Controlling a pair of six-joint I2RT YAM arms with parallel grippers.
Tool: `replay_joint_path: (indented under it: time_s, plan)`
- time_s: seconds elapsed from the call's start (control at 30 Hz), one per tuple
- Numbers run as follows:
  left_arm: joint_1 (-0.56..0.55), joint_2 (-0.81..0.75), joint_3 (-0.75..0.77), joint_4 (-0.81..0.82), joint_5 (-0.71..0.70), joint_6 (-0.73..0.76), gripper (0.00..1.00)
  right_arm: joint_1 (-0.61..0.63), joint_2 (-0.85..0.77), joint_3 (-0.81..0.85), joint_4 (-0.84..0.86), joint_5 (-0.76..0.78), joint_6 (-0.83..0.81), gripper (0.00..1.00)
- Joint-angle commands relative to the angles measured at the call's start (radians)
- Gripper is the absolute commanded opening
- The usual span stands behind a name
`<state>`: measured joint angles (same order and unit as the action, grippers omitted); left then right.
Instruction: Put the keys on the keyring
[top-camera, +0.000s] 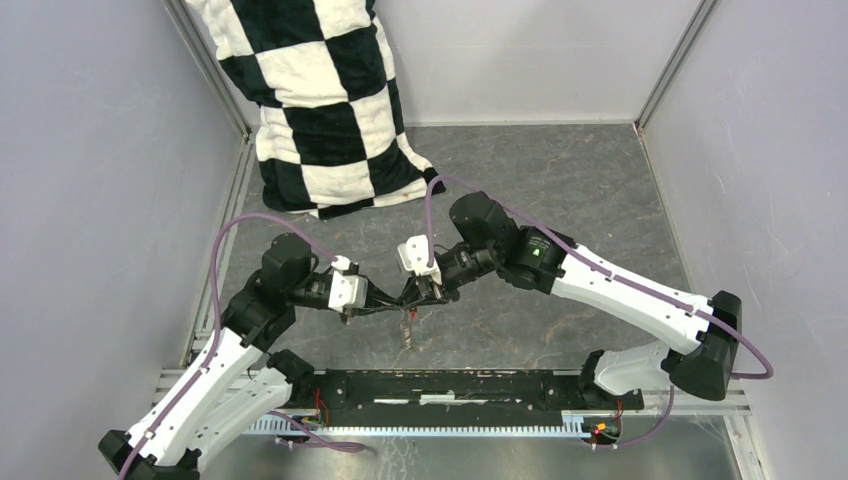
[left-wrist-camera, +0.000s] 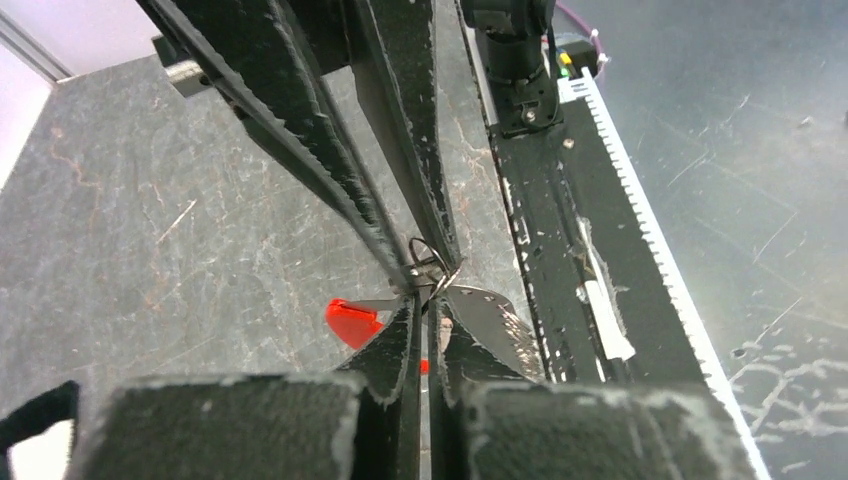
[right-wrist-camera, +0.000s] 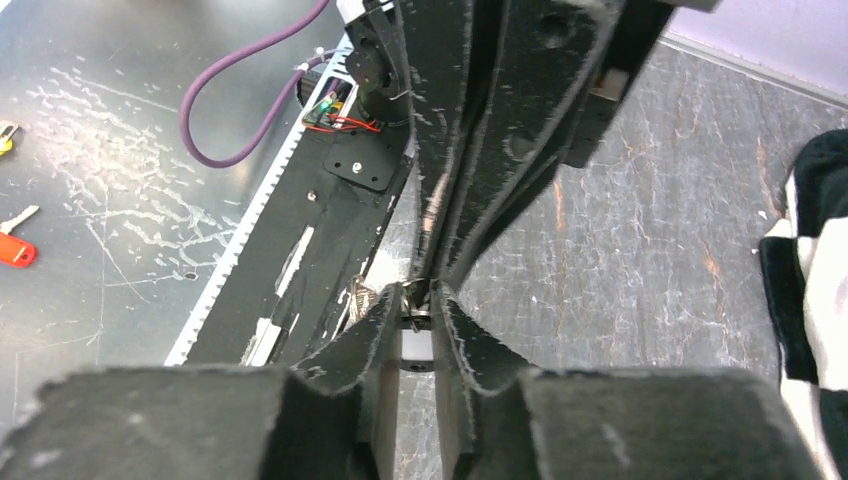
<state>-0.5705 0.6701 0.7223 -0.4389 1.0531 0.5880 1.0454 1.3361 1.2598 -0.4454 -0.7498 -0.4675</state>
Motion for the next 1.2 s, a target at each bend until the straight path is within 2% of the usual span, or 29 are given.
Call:
replay_joint_path:
  time_s: [0.0, 0.13, 0.5, 0.73, 1.17]
  plan:
    - [-0.017, -0.009, -0.017, 0.407, 0.083, -0.282, 0.02, -0.012, 0.068, 0.087, 0.152, -0.03, 0.007, 0.27]
    - [-0.017, -0.003, -0.018, 0.463, 0.069, -0.331, 0.02, -0.042, 0.088, 0.13, 0.11, -0.06, 0.015, 0.32]
    - [-0.017, -0.028, -0.047, 0.56, -0.011, -0.412, 0.02, -0.089, 0.148, 0.252, -0.057, -0.079, 0.031, 0.38]
    - [-0.017, -0.051, -0.083, 0.679, -0.055, -0.496, 0.02, -0.129, 0.159, 0.287, -0.07, -0.117, 0.074, 0.45]
    - [-0.017, -0.075, -0.187, 0.947, -0.25, -0.774, 0.02, -0.169, 0.187, 0.35, -0.109, -0.097, 0.199, 0.54]
